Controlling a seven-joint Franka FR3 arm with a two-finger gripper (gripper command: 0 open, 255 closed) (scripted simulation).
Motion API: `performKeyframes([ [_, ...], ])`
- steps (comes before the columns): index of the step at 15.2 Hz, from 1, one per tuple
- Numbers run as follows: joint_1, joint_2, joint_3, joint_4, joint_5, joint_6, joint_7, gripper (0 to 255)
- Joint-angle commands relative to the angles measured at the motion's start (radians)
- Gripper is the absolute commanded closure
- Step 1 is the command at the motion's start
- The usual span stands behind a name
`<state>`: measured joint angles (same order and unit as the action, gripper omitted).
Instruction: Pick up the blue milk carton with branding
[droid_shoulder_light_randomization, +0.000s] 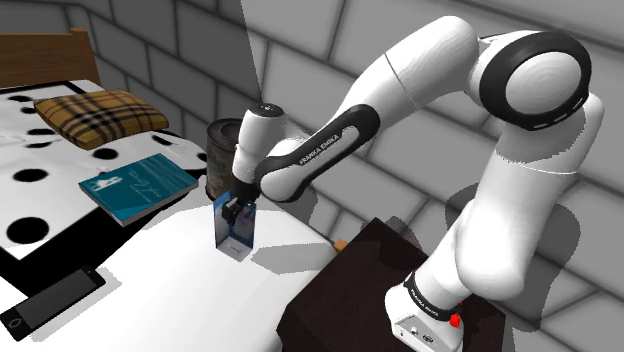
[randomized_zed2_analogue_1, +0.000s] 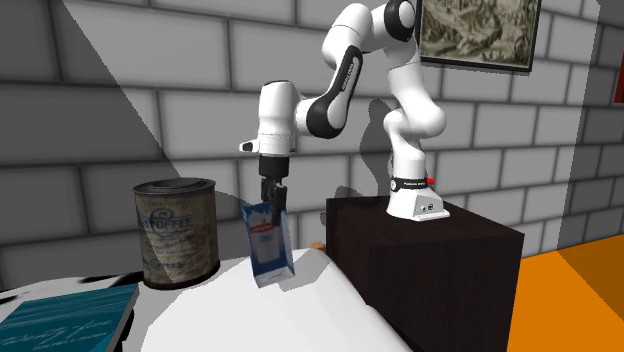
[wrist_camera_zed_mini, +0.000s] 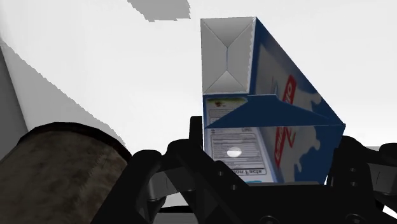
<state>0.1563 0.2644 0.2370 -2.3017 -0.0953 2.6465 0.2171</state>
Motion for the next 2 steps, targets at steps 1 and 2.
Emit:
performKeyframes([
  [1,-0.002,-0.017,0.004,0.0,0.008,-0.016,-0.004,255],
  [2,-0.002,-0.017,0.004,0.001,0.008,-0.016,-0.004,255],
])
